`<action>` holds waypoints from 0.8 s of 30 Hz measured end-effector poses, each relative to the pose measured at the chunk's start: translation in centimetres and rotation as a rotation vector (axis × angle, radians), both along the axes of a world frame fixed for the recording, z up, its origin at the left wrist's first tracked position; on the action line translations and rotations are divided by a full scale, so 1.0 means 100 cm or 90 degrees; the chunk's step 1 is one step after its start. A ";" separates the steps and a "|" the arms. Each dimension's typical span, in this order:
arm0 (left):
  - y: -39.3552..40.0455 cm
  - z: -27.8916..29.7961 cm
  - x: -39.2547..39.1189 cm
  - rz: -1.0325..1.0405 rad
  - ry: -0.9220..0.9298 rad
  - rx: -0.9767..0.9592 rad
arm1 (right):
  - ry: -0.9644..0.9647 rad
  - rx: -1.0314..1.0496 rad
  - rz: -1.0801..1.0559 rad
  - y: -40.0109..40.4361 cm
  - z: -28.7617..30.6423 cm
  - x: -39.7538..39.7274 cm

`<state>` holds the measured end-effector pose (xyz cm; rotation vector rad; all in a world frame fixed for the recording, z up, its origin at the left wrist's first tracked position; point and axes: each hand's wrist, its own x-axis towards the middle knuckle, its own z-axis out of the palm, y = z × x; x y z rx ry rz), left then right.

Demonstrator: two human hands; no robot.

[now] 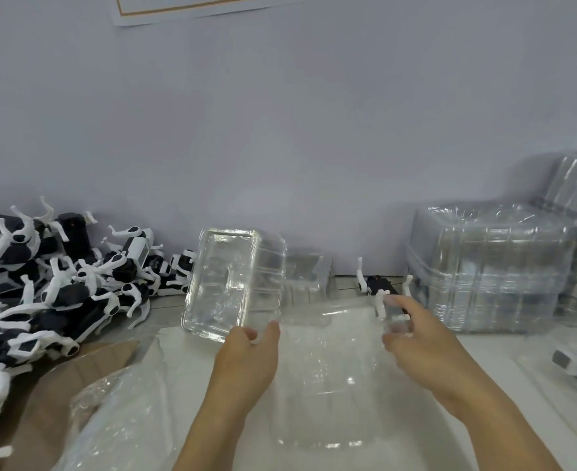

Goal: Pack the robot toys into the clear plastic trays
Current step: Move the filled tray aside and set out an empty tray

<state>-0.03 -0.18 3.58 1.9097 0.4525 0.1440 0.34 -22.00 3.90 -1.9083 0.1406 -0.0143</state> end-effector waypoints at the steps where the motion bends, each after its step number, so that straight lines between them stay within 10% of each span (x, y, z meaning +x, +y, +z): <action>1: 0.001 0.001 0.001 -0.007 0.020 -0.079 | -0.017 0.029 -0.006 -0.002 0.002 0.000; 5: 0.007 0.008 -0.001 -0.054 0.023 -0.273 | -0.088 0.066 -0.030 -0.004 0.006 -0.002; 24: 0.008 0.050 -0.004 0.044 -0.222 0.129 | 0.041 -0.098 0.054 -0.002 -0.001 -0.002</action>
